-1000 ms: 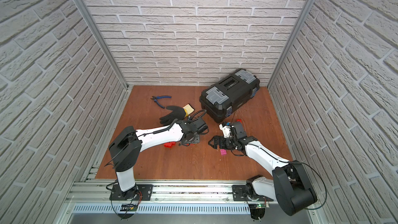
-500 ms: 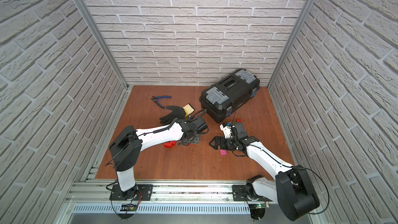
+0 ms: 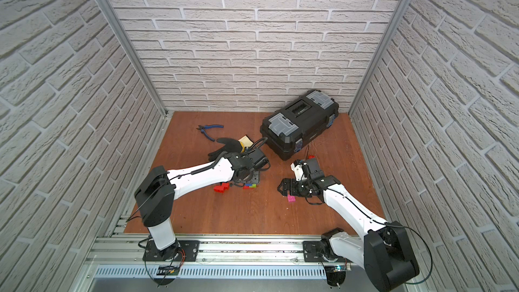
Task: Assemble the letter s with lego
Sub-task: Assemble the lego brick with the lego brick, then pick up the lego brick from the center of the board.
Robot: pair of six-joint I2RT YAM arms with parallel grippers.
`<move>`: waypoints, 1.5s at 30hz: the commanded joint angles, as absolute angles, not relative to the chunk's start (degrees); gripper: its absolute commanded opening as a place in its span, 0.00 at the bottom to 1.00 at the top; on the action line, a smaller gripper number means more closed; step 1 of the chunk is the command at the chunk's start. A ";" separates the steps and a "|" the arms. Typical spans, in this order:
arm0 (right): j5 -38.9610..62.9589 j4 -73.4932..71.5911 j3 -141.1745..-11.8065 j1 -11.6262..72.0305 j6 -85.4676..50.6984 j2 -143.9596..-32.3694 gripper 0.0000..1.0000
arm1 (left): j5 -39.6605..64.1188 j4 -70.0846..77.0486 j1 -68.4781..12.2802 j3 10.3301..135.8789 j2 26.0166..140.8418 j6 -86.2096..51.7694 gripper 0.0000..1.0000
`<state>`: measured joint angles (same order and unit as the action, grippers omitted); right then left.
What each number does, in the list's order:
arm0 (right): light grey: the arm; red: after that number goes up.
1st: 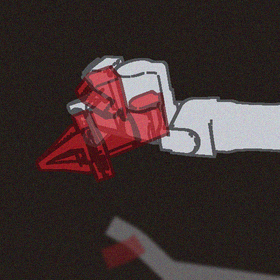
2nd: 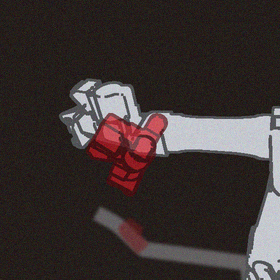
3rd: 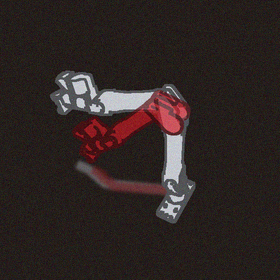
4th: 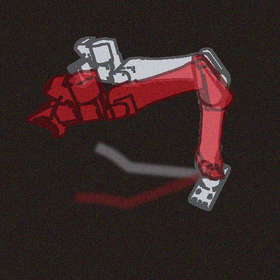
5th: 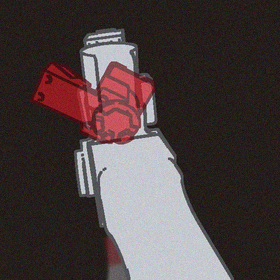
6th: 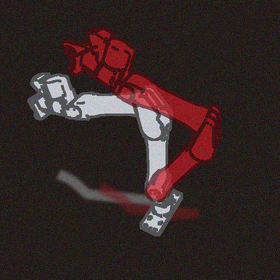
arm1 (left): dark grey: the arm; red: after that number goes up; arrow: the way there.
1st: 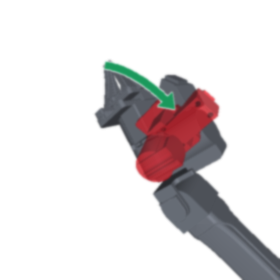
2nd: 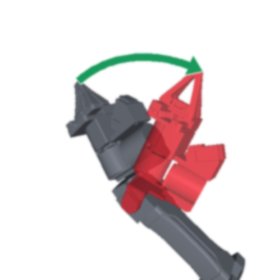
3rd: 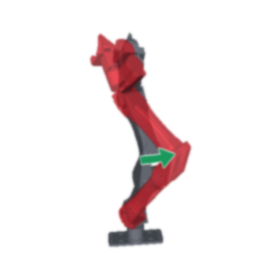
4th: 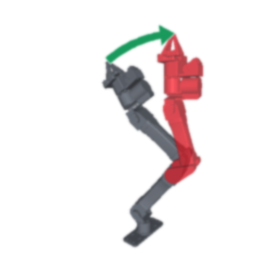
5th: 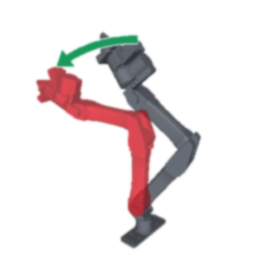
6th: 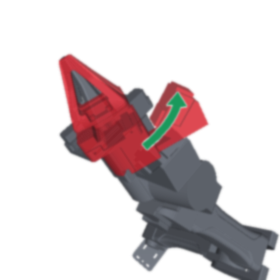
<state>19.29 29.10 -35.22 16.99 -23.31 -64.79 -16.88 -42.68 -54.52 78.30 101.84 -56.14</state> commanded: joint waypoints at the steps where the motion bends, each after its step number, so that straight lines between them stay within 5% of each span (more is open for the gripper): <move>1: 12.75 33.48 -36.63 18.22 -23.28 -63.33 0.94 | -17.92 -40.99 -52.74 77.89 97.57 -50.87 0.71; 6: 7.82 34.57 -37.26 21.02 -23.68 -64.78 0.86 | -14.34 -37.19 -49.68 74.57 93.91 -46.52 0.98; 23: -7.96 38.32 -42.58 32.57 -29.31 -76.39 0.62 | -4.10 -28.21 -40.42 61.68 79.96 -39.30 0.98; 45: -6.37 35.68 -41.62 34.23 -33.15 -81.24 0.35 | -2.20 -27.51 -38.06 56.51 75.02 -37.96 0.98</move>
